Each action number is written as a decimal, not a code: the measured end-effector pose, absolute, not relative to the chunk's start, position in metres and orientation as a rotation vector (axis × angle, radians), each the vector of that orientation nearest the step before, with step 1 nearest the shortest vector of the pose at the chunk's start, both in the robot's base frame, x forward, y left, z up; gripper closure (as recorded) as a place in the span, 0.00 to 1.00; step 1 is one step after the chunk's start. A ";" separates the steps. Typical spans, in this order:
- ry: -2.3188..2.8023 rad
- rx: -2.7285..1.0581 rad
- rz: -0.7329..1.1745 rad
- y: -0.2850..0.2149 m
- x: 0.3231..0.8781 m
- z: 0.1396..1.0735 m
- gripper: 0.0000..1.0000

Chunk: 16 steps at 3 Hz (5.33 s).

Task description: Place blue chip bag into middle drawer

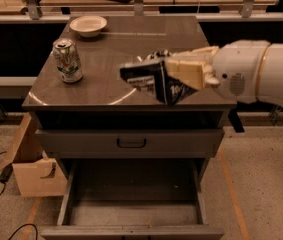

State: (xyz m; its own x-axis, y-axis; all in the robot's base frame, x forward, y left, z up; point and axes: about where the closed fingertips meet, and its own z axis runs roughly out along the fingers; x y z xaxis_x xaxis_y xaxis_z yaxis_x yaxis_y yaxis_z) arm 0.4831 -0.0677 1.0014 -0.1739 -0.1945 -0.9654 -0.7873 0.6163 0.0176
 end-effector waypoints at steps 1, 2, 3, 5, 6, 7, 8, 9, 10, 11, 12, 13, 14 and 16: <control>1.718 -0.844 0.803 -0.032 0.429 0.971 1.00; 1.736 -0.869 0.911 0.007 0.386 0.925 1.00; 1.757 -0.896 0.905 0.031 0.385 0.883 1.00; 1.833 -0.938 0.820 0.044 0.390 0.835 1.00; 1.823 -0.929 0.799 0.042 0.401 0.813 1.00; 1.808 -0.930 0.777 0.039 0.423 0.771 1.00; 1.827 -0.934 0.792 0.040 0.438 0.726 1.00; 1.873 -0.913 0.830 0.047 0.447 0.680 1.00; 1.933 -0.892 0.838 0.052 0.450 0.632 0.84; 1.988 -0.860 0.839 0.054 0.456 0.593 0.61; 2.026 -0.842 0.821 0.057 0.460 0.562 0.38; 2.039 -0.825 0.809 0.062 0.467 0.546 0.15; 2.044 -0.814 0.788 0.060 0.471 0.541 0.15; 2.122 -0.696 0.613 -0.028 0.442 0.572 0.70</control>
Offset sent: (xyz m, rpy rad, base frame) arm -0.1290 0.0975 -0.1094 0.1321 0.2053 0.2023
